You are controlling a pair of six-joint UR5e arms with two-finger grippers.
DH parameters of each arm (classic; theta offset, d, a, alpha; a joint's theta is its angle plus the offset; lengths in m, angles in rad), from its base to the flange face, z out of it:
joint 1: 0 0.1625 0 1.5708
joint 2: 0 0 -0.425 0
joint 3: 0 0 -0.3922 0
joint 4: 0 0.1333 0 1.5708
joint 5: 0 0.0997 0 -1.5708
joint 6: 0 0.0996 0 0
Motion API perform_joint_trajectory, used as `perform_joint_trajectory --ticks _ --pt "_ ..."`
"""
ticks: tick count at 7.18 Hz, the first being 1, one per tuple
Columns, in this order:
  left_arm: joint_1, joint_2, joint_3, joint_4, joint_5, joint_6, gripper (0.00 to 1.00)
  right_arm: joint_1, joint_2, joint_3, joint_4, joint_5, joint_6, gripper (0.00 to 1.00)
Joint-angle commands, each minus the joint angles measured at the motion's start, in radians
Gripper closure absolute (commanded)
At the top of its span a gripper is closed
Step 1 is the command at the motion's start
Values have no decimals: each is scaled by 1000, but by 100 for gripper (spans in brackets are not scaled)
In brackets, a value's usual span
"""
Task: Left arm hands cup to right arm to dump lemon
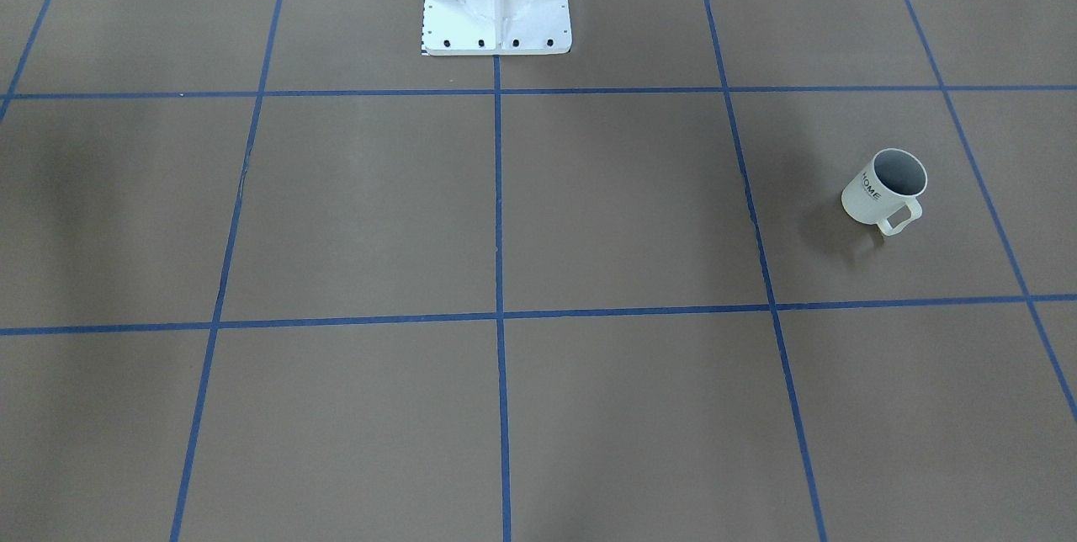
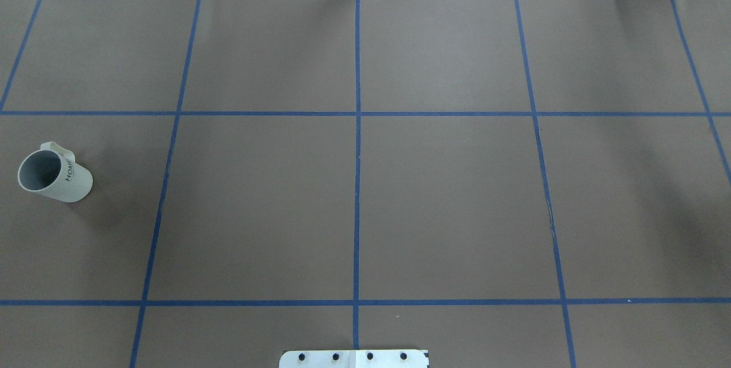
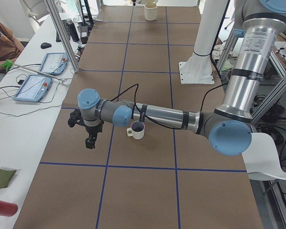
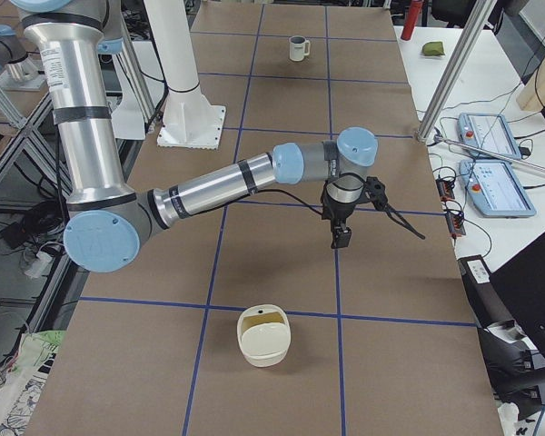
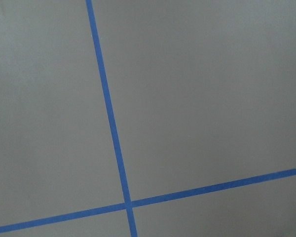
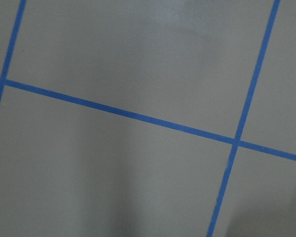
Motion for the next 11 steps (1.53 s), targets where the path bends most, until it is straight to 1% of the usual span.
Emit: perform_joint_trajectory --ticks 1,2,4,5,6,7,10,11 --pt "-15 13 18 -31 43 -1 0 31 -97 -33 110 5 2 0" --pt "-21 13 1 10 43 1 0 53 -114 -33 113 5 2 0" --pt "-29 19 -2 45 45 1 0 91 -161 -24 133 19 -1 0" --pt "-29 21 -3 71 45 1 0 94 -204 -27 226 20 5 0" --pt "-29 22 -5 81 45 13 0 102 -227 -27 272 19 16 0" --pt "-29 33 0 81 45 40 0 131 -235 -25 273 22 25 0" --pt "-30 55 -3 82 43 45 0 183 -238 -25 273 25 26 0" --pt "-32 53 -5 114 43 45 0 189 -238 -24 270 26 29 0"
